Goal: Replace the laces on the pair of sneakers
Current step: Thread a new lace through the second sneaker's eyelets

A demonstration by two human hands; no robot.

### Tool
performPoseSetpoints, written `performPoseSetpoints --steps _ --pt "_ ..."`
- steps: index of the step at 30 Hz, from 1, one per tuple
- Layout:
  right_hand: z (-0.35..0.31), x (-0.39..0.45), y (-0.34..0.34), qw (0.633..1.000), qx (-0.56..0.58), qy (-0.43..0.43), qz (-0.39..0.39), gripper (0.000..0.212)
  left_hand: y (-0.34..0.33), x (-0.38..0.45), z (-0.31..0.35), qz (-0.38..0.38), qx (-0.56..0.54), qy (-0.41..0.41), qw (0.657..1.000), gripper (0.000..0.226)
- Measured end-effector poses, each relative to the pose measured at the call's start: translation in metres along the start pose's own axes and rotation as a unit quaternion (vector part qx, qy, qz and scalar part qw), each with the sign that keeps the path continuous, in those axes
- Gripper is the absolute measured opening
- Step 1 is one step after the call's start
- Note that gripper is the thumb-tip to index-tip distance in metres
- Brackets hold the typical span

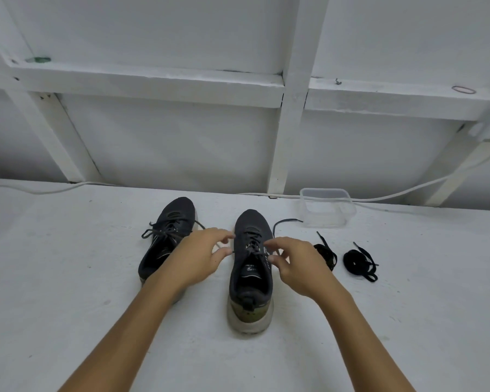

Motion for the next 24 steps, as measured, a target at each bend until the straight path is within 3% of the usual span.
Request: performPoseSetpoints --steps 3,8,13,17,24 --pt "-0.006 0.004 0.000 1.000 0.000 0.008 -0.011 0.019 -0.009 0.005 0.010 0.007 -0.041 -0.044 0.998 0.030" --pt "0.001 0.005 0.008 1.000 -0.009 0.000 0.023 0.014 -0.018 0.005 0.000 0.029 -0.014 -0.024 0.999 0.013" --pt "-0.003 0.007 0.006 1.000 0.008 0.020 0.008 0.014 -0.019 0.007 0.010 0.015 -0.020 -0.076 0.997 0.025" --pt "-0.005 0.007 0.006 1.000 0.005 0.023 0.013 0.010 -0.017 0.010 0.009 0.015 -0.006 -0.055 0.998 0.007" --pt "0.005 0.000 0.011 0.999 -0.015 0.013 0.029 0.010 -0.012 0.004 0.004 0.050 0.004 -0.069 0.996 0.008"
Point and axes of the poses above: each hand's wrist, its own x-axis towards the middle knuckle, its own y-axis out of the back of the hand, z = x × y, the point moved 4 cm from there along x, towards the middle knuckle, and after that the axes turned 11 degrees about -z, right-handed, at the moved point
